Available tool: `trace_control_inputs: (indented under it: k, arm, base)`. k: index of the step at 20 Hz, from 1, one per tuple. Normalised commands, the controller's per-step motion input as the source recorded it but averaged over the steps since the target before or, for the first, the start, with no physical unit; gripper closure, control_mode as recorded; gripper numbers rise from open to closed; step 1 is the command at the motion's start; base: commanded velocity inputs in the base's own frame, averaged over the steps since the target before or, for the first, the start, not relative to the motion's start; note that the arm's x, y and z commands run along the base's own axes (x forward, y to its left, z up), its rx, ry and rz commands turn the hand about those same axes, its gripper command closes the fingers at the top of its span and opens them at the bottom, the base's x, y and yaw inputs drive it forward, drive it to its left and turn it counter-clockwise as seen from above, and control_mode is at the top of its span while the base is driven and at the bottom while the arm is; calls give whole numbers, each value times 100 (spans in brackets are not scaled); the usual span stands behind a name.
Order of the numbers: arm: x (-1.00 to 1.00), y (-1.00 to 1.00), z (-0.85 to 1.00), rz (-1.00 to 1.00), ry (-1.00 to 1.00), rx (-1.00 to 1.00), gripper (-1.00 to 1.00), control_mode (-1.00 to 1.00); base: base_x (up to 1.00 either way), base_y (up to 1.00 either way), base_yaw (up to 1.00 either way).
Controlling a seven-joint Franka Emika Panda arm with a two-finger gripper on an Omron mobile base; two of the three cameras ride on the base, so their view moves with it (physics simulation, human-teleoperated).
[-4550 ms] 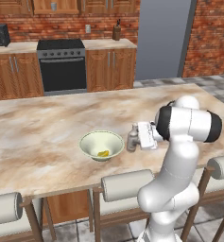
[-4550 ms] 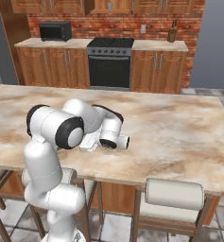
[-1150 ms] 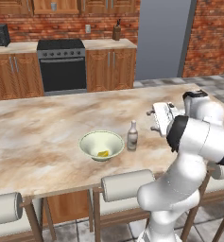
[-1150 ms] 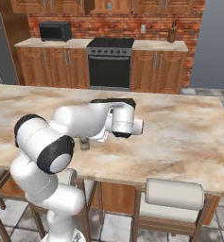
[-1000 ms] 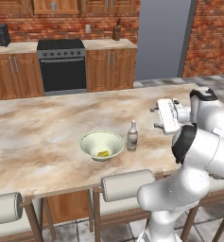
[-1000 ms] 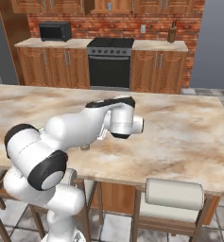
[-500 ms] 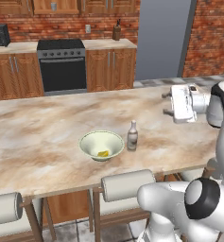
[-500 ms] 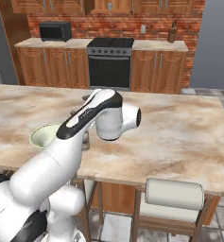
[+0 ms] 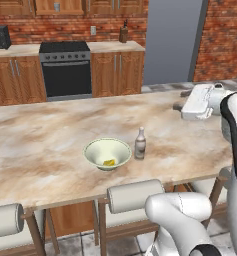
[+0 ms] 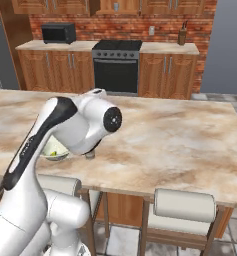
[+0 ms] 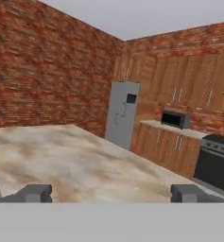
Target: There is a bowl on the dining counter. Grab a lemon wedge from the fridge and place it in the bowl. Then get the liquor bottle and glass cup from the cabinet and place them next to the bowl.
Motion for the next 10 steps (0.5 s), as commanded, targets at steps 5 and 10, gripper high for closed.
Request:
trace_control_inputs:
  k: [5, 10]
  arm:
    - [-51, 0, 58, -35, 34, 0, -100, -100]
    - [-47, 0, 8, -27, 48, 1, -100, -100]
  base:
    - [0, 0, 0]
    - [0, 0, 0]
